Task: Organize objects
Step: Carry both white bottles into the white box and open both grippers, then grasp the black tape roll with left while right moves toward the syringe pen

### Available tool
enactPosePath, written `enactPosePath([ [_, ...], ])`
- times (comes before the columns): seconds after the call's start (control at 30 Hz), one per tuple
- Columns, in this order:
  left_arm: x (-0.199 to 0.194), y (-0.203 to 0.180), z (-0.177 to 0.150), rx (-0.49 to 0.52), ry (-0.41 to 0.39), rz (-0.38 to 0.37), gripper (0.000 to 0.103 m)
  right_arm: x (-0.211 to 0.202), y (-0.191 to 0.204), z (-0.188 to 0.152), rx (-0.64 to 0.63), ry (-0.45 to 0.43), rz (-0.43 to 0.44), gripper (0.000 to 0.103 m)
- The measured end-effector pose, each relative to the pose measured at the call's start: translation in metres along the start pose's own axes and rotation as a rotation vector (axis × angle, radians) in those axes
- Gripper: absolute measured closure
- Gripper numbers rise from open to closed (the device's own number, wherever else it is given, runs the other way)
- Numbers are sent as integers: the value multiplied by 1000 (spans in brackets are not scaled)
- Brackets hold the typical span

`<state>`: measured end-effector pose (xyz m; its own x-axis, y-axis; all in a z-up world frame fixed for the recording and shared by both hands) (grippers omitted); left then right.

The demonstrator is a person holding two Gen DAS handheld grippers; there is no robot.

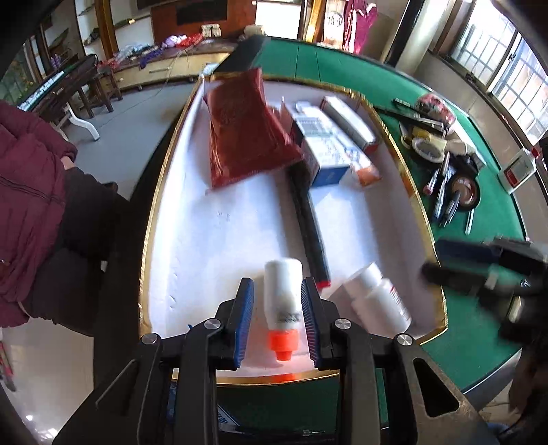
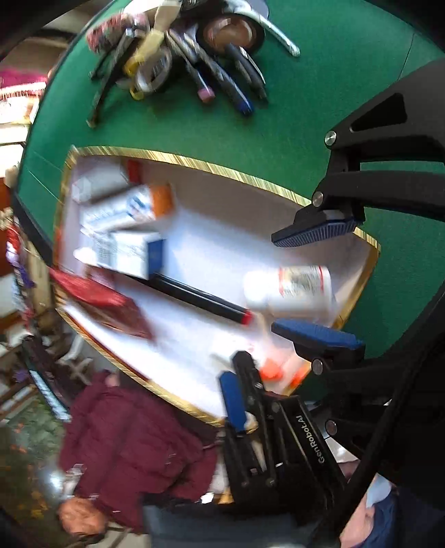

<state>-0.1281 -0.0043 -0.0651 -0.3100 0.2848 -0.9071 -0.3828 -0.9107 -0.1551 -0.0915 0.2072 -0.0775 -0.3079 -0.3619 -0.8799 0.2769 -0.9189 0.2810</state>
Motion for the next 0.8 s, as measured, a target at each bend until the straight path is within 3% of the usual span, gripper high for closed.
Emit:
enactPosePath([
  [0.1,-8,-6,3,12,-16,5,78,-19,-41,16,88,-66,-72,46],
  [0.2,-10,-14,3,28,-19,2,78,-34,-103,28,163,-112,-211,44],
  [0.27,-9,-23,2,45,-12,-3,78,-30,-149,37,209,-90,-294,44],
  [0.4,-8,-38,1,73,-4,-12,78,-27,-188,45,236,-81,-272,45],
  [0.47,-8,-47,3,81,-5,-17,78,-24,-186,40,238,-49,-197,45],
  [0.57,-7,-60,5,93,-7,-24,78,-23,-165,17,162,32,-96,45],
  [0.67,-8,-77,10,114,-10,-44,78,-22,-141,-17,175,137,52,45],
  [0.8,-7,-109,16,179,-7,-97,78,-53,-141,-53,200,89,94,45],
])
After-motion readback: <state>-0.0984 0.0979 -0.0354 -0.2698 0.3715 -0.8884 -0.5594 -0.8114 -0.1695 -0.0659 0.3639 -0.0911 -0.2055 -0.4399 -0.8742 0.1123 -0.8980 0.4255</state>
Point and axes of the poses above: each gripper's, at about its wrist camera, not at the fingertips, and x roughly the way its jaws point, y to its left, z to its top, the point moved 3 cm from there along x, roughly the way its jaws point, and after that the axes turned 3 degrees about -z, right-handed, at the moved point
